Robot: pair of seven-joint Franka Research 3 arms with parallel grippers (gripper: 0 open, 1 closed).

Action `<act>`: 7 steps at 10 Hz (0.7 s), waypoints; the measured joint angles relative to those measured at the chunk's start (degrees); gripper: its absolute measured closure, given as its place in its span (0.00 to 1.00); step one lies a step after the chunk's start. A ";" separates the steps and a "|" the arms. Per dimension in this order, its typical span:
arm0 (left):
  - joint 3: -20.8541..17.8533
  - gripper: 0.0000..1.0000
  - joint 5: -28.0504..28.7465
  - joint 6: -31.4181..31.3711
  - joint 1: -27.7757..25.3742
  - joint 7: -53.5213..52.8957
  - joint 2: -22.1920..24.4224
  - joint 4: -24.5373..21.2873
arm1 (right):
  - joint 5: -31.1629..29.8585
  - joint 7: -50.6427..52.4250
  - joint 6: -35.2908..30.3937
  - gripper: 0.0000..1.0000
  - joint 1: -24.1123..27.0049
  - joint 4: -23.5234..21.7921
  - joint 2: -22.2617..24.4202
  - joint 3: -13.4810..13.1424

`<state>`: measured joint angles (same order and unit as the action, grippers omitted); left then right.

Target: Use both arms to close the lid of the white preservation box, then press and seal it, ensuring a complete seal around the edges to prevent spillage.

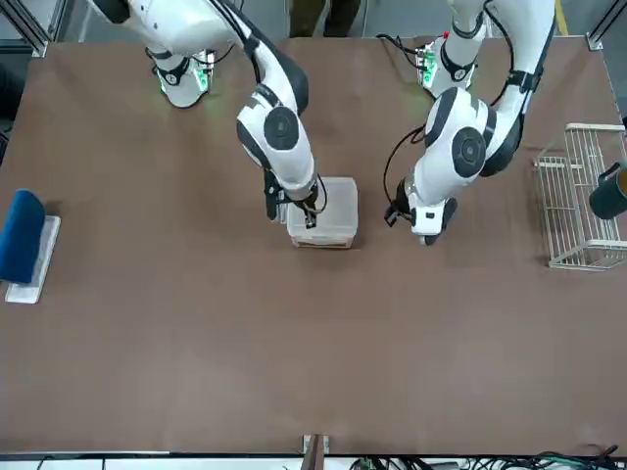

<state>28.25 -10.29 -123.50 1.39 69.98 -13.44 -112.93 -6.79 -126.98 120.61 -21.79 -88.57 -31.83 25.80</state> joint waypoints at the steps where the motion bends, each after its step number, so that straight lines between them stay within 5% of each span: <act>1: 0.10 0.99 -0.01 -0.03 1.60 2.59 -0.06 0.84 | 0.06 3.09 -2.81 0.99 2.18 -0.17 0.98 0.65; 3: 0.18 0.99 -0.01 -1.10 6.31 8.82 -1.09 2.91 | 2.93 12.36 -4.44 0.99 7.03 -4.21 3.46 0.92; 7: 0.05 0.99 3.14 -12.64 15.78 20.80 -7.89 5.04 | 18.39 33.00 -0.68 0.99 15.20 -15.72 8.13 -0.25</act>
<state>28.30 -7.15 -136.14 17.17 90.78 -21.34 -107.89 11.60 -93.98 119.93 -6.58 -104.28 -23.71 25.55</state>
